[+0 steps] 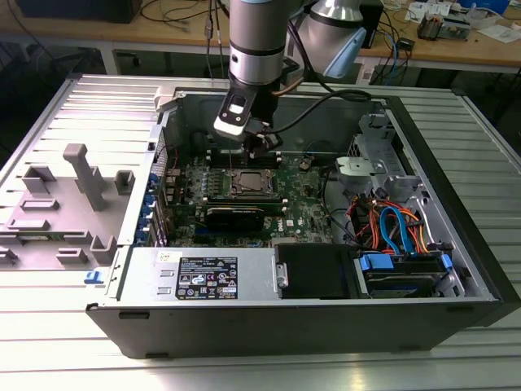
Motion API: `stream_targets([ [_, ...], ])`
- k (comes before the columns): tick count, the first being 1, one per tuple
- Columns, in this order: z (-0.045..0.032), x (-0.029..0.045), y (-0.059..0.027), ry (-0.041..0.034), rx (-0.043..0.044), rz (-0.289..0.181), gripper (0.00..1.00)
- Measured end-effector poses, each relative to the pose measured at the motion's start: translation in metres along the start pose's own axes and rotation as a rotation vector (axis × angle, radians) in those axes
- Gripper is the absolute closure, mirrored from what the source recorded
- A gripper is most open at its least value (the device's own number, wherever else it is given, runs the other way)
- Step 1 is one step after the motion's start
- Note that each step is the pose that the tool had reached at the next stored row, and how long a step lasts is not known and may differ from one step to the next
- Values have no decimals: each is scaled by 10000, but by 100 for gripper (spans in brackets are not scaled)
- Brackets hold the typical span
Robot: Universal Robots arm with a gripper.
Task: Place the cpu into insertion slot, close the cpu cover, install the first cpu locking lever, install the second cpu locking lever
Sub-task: 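Install the first cpu locking lever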
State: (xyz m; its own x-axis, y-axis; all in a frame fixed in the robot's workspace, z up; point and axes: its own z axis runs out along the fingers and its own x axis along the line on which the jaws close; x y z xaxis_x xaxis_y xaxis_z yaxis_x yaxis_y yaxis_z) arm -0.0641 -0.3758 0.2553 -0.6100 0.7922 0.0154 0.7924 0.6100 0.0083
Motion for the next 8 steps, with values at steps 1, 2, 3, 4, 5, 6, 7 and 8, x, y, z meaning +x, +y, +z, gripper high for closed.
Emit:
stream_targets([
  [1, 0, 0, 0, 1, 2, -120, 89],
  [2, 0, 0, 0, 3, 6, -299, 89],
  [3, 0, 0, 0, 4, 8, -484, 89],
  [4, 0, 0, 0, 6, 8, -617, 89],
  [5, -6, 0, 0, 7, 10, -763, 89],
  [6, -12, 0, 0, 8, 12, -829, 89],
  [7, -21, 0, 0, 9, 12, -890, 89],
  [8, -32, 1, 0, 9, 14, -952, 89],
])
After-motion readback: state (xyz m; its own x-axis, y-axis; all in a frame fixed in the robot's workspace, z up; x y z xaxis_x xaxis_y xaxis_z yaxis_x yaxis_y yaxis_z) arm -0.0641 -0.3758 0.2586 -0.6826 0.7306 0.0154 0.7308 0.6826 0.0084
